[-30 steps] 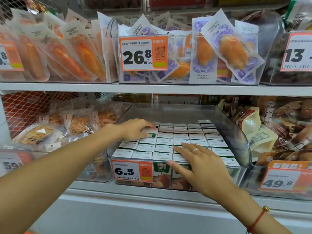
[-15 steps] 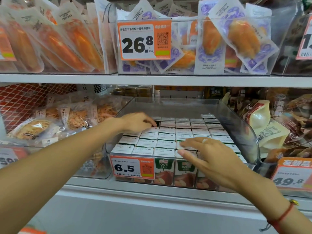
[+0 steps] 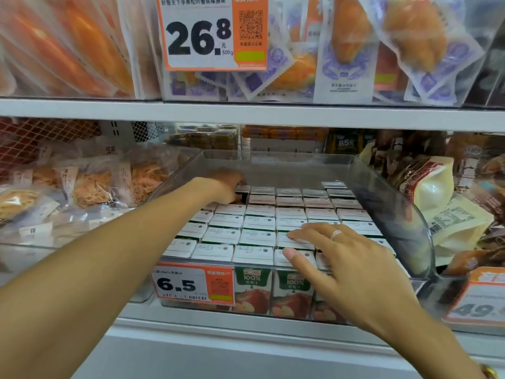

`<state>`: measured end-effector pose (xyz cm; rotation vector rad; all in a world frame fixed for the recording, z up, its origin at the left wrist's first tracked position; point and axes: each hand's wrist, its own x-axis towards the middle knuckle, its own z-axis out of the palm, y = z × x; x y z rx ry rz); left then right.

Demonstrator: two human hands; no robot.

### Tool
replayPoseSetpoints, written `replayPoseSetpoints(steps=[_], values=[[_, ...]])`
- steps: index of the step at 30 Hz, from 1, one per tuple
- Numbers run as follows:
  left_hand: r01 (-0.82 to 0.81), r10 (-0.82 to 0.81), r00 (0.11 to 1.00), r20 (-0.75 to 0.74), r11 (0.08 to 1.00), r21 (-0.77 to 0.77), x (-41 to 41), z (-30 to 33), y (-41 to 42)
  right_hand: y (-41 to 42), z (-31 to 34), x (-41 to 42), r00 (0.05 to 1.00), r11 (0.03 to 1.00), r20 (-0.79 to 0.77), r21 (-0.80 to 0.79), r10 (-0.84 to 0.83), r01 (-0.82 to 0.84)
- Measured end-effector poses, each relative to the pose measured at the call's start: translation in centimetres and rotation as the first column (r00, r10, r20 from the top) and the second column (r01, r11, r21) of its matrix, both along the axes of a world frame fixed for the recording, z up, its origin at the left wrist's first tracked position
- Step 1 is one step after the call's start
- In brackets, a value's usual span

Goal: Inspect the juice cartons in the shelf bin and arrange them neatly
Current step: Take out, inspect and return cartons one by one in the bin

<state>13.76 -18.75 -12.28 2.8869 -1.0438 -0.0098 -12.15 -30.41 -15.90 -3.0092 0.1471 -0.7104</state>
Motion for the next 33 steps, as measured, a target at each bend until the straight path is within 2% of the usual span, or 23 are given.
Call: replayPoseSetpoints(steps=[3, 9, 12, 15, 20, 24, 26, 27, 28, 30, 31, 33], values=[[0.037, -0.039, 0.998, 0.055, 0.999, 0.029, -0.3, 0.4, 0.4, 0.0, 0.1, 0.0, 1.000, 1.000, -0.004, -0.004, -0.007, 0.007], [0.109, -0.078, 0.932, 0.355, 0.992, -0.069, -3.6, 2.3, 2.8, -0.1, 0.3, 0.0, 0.999, 1.000, -0.036, -0.004, 0.011, -0.011], [0.162, -0.059, 0.872, 0.486, 0.971, -0.173, -6.8, 3.2, 4.4, -0.1, 0.3, 0.0, 0.999, 1.000, -0.041, 0.000, 0.019, -0.019], [0.196, -0.012, 0.861, 0.508, 0.930, -0.311, -10.3, 3.5, 6.2, -0.1, 0.3, 0.1, 0.999, 1.000, -0.048, -0.025, 0.016, -0.017], [0.192, 0.005, 0.950, 0.311, 0.778, -0.599, -16.7, 2.3, 10.2, -0.2, 0.5, 0.0, 0.996, 1.000, -0.086, -0.006, 0.026, -0.026], [0.132, -0.021, 0.987, 0.161, 0.684, -0.718, -21.1, 1.4, 13.0, 1.2, 1.8, -0.7, 0.988, 0.997, -0.147, 0.076, 0.044, -0.033], [0.104, -0.042, 0.994, 0.100, 0.629, -0.770, -22.7, 1.1, 14.2, 3.0, 2.4, -1.4, 0.992, 0.991, -0.095, 0.116, 0.085, -0.074], [0.076, -0.045, 0.997, 0.061, 0.602, -0.795, -23.3, 0.9, 14.7, 4.1, 2.6, -1.9, 0.991, 0.973, -0.050, 0.199, 0.125, -0.113], [0.031, -0.049, 0.999, 0.003, 0.572, -0.820, -23.8, 0.6, 15.0, 5.4, 2.9, -2.4, 0.987, 0.929, -0.004, 0.339, 0.160, -0.149], [-0.107, -0.092, 0.980, -0.176, 0.500, -0.859, -24.6, 0.2, 15.4, 7.8, 3.3, -3.4, 0.976, 0.734, 0.065, 0.649, 0.209, -0.200], [-0.178, -0.129, 0.955, -0.267, 0.472, -0.863, -24.8, 0.0, 15.5, 8.8, 3.3, -3.8, 0.967, 0.630, 0.084, 0.744, 0.241, -0.222], [-0.297, -0.192, 0.893, -0.408, 0.430, -0.852, -25.0, -0.4, 15.8, 10.3, 3.1, -4.5, 0.950, 0.518, 0.086, 0.822, 0.299, -0.238]])
